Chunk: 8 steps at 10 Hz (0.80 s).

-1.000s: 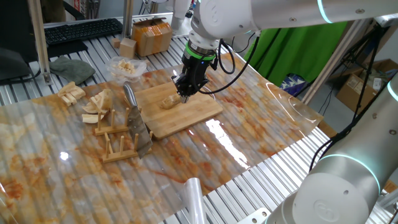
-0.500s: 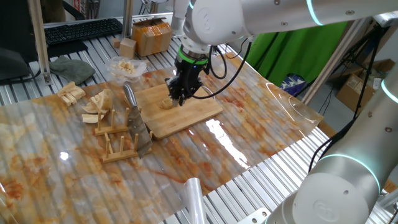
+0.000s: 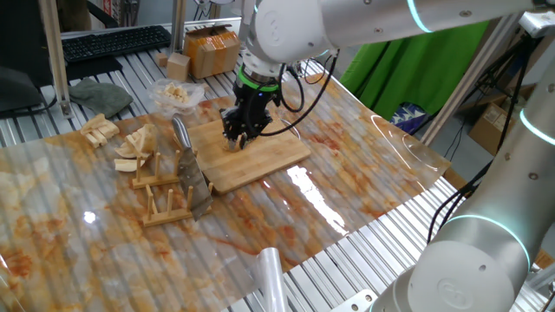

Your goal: Slice the lotus root

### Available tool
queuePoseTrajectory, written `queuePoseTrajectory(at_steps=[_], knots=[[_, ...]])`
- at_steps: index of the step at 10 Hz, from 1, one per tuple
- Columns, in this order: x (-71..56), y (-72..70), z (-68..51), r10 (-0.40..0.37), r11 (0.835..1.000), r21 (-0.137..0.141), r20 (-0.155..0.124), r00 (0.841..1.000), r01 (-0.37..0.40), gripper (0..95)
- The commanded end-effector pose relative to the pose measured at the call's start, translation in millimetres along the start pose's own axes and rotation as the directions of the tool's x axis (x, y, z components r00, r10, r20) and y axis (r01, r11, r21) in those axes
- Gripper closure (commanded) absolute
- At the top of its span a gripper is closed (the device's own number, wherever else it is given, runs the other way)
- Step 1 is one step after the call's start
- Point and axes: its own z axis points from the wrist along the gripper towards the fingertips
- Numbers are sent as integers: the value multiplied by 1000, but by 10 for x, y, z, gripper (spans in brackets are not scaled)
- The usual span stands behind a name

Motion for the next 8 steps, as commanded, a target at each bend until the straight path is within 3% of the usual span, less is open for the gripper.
queuePoseTrajectory(at_steps=[1,3,4,8], knots=[[-11,89,62,18,1000,-9,-2,1000,-18,760],[-17,178,121,37,999,-19,-3,999,-37,760],[-33,231,151,46,999,-25,-5,999,-47,570],[-72,411,230,73,997,-36,-13,997,-74,570]])
